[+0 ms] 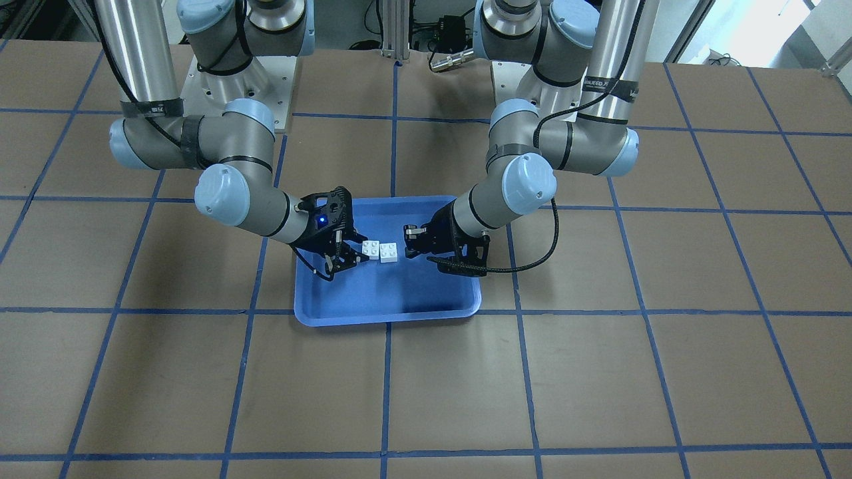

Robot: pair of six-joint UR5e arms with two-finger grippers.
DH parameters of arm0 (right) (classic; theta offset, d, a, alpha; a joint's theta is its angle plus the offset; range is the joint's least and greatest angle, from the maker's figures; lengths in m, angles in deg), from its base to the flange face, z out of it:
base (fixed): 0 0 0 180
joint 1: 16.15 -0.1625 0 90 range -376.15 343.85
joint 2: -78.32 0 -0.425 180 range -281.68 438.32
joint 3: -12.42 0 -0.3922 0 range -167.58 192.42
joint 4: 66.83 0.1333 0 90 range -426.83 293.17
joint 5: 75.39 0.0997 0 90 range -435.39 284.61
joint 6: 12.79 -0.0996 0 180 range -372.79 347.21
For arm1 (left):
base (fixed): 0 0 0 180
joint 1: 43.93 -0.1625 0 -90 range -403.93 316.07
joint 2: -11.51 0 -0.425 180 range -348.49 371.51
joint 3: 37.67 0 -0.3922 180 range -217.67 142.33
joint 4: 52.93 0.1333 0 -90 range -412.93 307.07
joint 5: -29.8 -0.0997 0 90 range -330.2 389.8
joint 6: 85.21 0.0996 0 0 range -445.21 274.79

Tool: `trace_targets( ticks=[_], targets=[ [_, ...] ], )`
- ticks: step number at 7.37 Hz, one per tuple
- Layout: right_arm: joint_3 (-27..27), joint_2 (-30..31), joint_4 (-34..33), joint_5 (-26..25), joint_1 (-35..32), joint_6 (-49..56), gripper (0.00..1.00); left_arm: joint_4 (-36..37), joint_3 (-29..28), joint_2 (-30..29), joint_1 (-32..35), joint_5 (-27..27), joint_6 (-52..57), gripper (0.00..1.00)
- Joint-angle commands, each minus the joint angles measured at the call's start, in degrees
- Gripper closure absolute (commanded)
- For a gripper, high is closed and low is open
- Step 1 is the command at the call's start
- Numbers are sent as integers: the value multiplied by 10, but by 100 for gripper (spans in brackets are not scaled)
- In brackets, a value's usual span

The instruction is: Assemble white blocks and place on blue tray

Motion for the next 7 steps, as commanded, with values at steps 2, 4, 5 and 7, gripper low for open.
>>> trace_targets(
  ticks=[2,4,5,7],
  targets=[
    [-2,-1,0,-1,0,-2,100,0,1,0,1,0,0,100],
    [-2,-2,0,0,0,-1,100,18,1,-1,8,1,-4,100],
    [-3,-2,-1,0,0,-1,100,18,1,0,15,1,-6,100],
    [-3,-2,-1,0,-1,0,100,17,2,-1,15,1,-6,100]
  ],
)
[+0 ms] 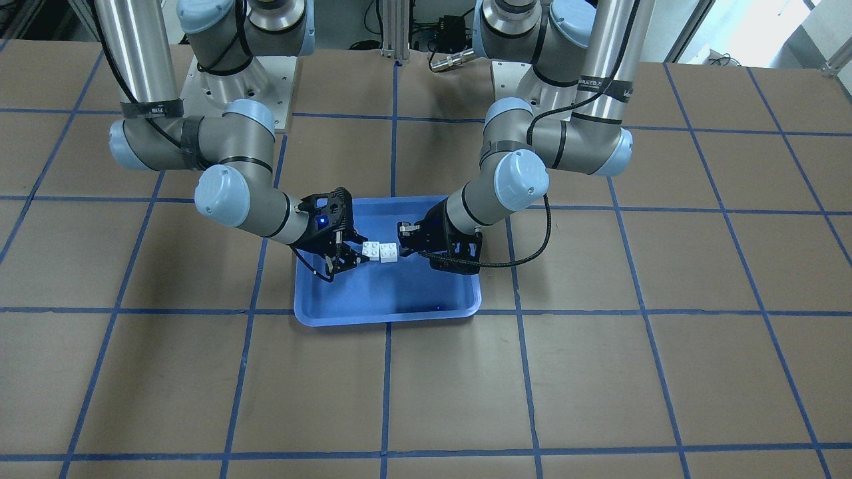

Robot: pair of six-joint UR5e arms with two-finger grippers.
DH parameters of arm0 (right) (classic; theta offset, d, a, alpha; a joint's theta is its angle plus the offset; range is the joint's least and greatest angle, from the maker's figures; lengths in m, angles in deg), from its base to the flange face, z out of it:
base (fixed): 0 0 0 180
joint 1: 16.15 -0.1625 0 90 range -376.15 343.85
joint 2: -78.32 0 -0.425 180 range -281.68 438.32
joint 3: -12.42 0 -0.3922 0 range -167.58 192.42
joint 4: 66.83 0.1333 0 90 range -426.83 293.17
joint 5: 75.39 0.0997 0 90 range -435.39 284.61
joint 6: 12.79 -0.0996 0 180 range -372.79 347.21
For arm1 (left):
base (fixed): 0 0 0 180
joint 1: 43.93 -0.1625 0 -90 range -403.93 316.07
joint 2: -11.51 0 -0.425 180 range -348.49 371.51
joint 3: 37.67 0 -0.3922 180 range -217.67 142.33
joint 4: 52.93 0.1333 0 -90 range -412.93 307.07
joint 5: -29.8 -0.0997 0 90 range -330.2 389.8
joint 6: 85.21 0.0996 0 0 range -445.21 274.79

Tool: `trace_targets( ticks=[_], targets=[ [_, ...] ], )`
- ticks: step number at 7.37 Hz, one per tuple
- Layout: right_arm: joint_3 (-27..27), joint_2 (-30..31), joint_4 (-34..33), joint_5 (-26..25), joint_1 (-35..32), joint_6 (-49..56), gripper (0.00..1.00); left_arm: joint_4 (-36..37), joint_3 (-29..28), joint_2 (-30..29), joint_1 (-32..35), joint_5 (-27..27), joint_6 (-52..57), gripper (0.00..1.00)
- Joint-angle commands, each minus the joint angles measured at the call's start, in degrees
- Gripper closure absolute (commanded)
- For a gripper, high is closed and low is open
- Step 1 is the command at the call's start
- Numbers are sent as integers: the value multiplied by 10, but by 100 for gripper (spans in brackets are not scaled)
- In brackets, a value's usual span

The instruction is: Assemble white blocks and place on blue tray

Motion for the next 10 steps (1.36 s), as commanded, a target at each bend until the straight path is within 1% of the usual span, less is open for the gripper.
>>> trace_targets(
  ticks=[1,5,6,7,8,9,10],
  targets=[
    [-1,-1,0,0,-1,1,100,0,0,0,2,0,0,100],
    [0,-2,-6,1,-1,0,100,0,-1,0,1,0,0,100],
    [0,-2,-6,2,-1,0,96,0,-1,0,1,0,-1,100],
    [1,-3,-7,8,-1,-2,61,0,-1,0,1,-1,-1,100],
    [4,-4,-14,26,-1,-3,5,0,-1,0,1,-1,-1,100],
    [5,-6,-16,28,-1,-11,0,0,-1,0,1,-1,-1,100],
    [4,-6,-16,28,-1,-12,0,0,-1,0,1,-1,-1,100]
  ],
)
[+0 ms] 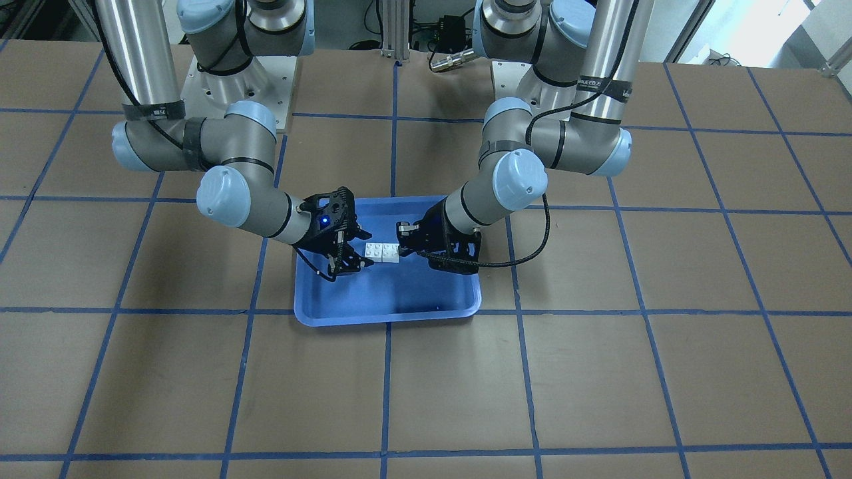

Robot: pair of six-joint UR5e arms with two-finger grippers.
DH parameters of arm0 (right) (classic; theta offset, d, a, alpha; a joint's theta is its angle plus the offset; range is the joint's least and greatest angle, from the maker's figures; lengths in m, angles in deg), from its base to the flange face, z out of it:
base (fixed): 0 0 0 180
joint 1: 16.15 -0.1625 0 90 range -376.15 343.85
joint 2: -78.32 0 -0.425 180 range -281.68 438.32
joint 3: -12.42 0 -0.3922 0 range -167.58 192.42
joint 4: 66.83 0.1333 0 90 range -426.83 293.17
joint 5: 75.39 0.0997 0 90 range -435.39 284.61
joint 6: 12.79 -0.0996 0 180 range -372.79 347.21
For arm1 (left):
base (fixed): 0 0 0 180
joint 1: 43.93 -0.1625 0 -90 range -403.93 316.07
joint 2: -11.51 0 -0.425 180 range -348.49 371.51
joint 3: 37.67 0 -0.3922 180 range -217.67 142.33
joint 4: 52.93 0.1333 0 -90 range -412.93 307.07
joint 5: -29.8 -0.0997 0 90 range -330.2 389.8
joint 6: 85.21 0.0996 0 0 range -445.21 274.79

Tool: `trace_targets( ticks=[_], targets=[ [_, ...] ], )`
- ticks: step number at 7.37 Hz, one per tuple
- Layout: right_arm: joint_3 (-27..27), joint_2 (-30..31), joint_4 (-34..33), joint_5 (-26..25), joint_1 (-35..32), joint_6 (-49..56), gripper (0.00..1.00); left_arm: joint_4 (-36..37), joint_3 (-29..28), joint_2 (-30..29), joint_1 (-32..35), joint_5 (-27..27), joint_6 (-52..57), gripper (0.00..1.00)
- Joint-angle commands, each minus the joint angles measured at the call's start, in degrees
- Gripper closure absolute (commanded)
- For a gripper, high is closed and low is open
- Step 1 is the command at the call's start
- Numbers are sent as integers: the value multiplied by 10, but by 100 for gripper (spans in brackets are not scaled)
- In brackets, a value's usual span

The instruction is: Assemble white blocks and place on blue tray

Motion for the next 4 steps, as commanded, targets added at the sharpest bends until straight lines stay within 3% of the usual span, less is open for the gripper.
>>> trace_targets(
  ticks=[1,2,4],
  targets=[
    [-1,4,1,-4,1,-15,0,0,0,0,1,1,0,100],
    [-8,14,-5,-8,1,-82,0,0,0,0,1,1,-1,100],
    [-19,74,-7,-79,0,-213,0,-1,2,1,0,-2,7,100]
  ],
)
